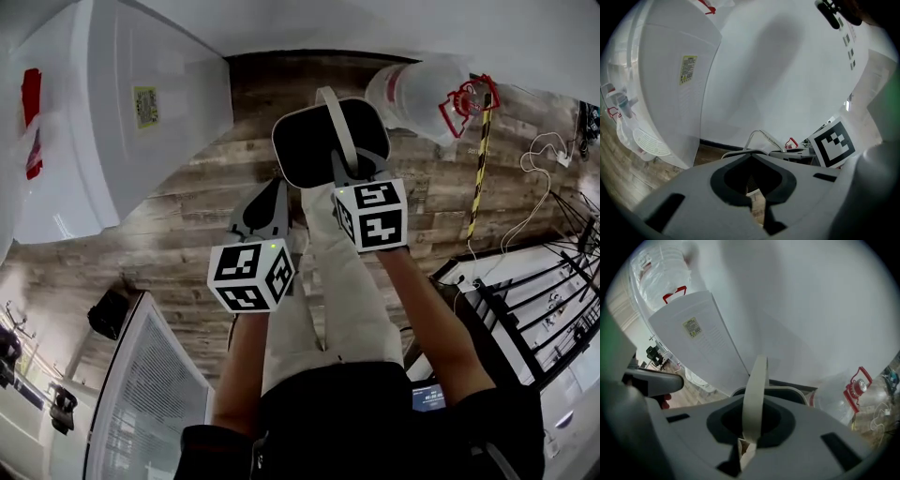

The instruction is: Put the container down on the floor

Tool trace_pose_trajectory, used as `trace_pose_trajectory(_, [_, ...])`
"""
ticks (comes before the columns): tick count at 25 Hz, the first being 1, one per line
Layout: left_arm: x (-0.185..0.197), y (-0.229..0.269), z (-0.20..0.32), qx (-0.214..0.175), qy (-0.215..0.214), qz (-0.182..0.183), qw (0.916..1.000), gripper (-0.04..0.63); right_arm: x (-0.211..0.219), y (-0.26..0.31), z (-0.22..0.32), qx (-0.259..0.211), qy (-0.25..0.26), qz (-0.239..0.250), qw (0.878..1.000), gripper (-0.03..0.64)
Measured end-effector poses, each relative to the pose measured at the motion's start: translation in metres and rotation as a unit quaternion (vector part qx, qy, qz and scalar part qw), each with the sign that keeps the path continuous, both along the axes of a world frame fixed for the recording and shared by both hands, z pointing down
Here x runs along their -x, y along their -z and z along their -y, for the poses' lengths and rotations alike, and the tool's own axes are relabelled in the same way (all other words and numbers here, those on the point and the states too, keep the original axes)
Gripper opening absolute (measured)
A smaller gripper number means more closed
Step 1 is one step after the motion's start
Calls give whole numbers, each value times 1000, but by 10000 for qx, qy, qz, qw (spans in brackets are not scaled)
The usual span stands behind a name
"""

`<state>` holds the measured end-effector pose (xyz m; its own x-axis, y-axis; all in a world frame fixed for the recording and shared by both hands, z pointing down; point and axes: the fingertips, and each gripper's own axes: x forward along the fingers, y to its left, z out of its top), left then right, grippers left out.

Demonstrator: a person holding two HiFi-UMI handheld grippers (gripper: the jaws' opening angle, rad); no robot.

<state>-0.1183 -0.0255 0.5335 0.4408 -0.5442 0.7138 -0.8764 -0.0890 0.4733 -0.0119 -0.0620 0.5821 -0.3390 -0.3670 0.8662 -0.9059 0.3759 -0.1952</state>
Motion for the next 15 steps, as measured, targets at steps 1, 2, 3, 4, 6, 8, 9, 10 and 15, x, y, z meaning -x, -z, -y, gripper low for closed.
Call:
trace_pose_trajectory(1, [-1, -5, -1, 34, -13, -5, 10000, 17, -1, -7, -2, 59, 12, -41, 10000, 31])
trace_pose_trajectory(2, [-3, -10, -3, 75, -29, -3, 10000, 17, -2, -15, -5, 118, 23, -85, 9999, 31])
trace_pose_trajectory(3, [-4, -15, -5, 121, -44, 2, 9999, 17, -3, -21, -7, 176, 33, -127, 9998, 31])
trace_pose_trajectory(4, [-5, -20, -7, 172, -55, 7, 9998, 17, -4, -28, -9, 236, 42, -161, 9996, 31])
trace_pose_trajectory(6, [-7, -29, -13, 280, -66, 5, 9996, 17, -5, -41, -14, 365, 54, -211, 9991, 31])
trace_pose_trajectory(8, [-8, -38, -18, 379, -67, -23, 9993, 17, -4, -51, -18, 494, 51, -230, 9985, 31])
trace_pose_trajectory(9, [-7, -42, -20, 415, -65, -36, 9991, 17, -3, -56, -20, 547, 50, -238, 9982, 31])
trace_pose_trajectory(10, [-6, -45, -22, 442, -65, -42, 9990, 17, -3, -62, -22, 591, 57, -261, 9979, 31])
trace_pose_trajectory(15, [-2, -66, -23, 514, -75, -34, 9986, 17, -4, -91, -27, 815, 45, -375, 9960, 31])
